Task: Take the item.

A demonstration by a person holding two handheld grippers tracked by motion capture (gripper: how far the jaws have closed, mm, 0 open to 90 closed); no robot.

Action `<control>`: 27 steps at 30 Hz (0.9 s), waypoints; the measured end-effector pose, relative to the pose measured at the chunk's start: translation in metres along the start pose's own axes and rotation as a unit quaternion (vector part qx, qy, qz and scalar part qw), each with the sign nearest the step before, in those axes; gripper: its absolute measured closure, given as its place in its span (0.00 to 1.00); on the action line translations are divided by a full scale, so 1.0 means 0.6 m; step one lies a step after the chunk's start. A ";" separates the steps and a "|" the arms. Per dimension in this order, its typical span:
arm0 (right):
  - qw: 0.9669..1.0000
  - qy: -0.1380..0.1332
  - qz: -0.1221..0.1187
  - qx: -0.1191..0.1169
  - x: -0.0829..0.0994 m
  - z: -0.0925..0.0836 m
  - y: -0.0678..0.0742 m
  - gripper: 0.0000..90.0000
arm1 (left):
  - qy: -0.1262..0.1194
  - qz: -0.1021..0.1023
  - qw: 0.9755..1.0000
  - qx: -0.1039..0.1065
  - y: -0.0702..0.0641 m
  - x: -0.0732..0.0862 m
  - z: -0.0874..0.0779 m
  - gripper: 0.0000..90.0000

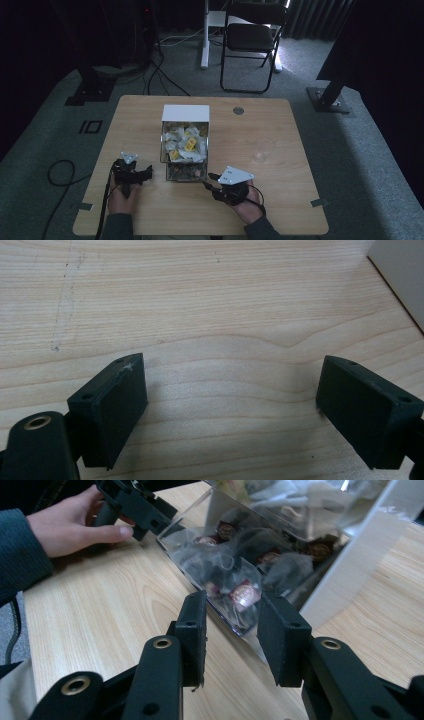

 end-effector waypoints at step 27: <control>0.999 0.027 -0.031 -0.021 0.008 0.070 0.034 0.69 | 0.000 0.000 1.000 0.000 0.000 0.000 0.000 0.15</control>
Point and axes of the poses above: each handheld gripper's, and its own axes: z roughly forward along the jaws, x roughly out of its underside, y roughly to its left, the point moved 10 cm from there along z, roughly forward along the jaws, and after that the axes turned 4 degrees about x, right-handed, at the moved point
